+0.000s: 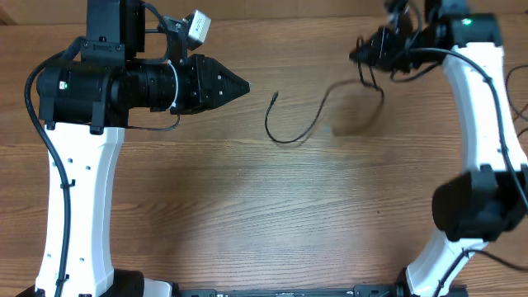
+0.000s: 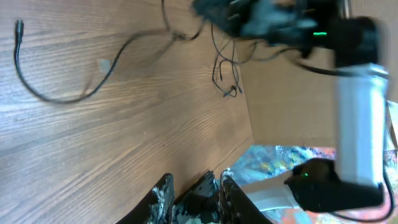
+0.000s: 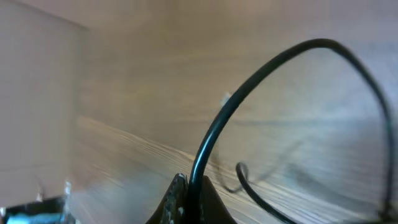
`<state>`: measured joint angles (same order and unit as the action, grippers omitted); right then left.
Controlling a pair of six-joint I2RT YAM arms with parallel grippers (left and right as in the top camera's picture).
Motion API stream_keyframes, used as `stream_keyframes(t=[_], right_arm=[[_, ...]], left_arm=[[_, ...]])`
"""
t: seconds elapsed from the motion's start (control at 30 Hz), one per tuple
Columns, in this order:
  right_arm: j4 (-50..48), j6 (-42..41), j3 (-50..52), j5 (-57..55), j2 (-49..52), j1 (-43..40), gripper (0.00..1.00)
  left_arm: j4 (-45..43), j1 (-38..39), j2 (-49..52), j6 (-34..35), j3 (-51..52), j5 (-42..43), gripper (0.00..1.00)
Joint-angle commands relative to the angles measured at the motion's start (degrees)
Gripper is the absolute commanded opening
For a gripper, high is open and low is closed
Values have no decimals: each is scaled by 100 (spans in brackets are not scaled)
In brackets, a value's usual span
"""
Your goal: Untangle cables
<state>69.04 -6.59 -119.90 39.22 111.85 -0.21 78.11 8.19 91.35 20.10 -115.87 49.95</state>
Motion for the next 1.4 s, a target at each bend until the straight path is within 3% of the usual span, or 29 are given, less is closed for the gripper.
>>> stream_keyframes(t=[0.0,0.27,0.43,0.57,0.8,0.97,1.07,1.17,1.37], right_arm=[[11,-568,-584,98,-505,140,4],[-205,-1397,-1510,107,-686,503,4],[-227,-1447,-1823,951,-686,833,4],[-109,-1447,-1851,1709,-708,1104,4],[7,-1440,-1851,2026,-885,1290,4],[671,-1110,-1851,2341,-1069,1290,4],[1235,-881,-1851,2328,-1154,1290,4],[1762,-638,-1851,2328,-1185,1366,4],[1781,-529,-1851,2391,-1198,1843,4]], left_arm=[[98,15,-138,-264,-81,-2,25],[479,260,-138,-859,-79,2,27],[479,505,-138,-1423,-79,-9,36],[459,494,-138,-1432,-79,-304,36],[422,490,-138,-1432,-79,-1165,31],[234,490,-138,-1434,-79,-1609,33],[-94,492,-136,-1432,-79,-1585,36],[-348,494,-136,-1366,-79,-1578,49],[-531,498,-111,-1176,-79,-1561,50]])
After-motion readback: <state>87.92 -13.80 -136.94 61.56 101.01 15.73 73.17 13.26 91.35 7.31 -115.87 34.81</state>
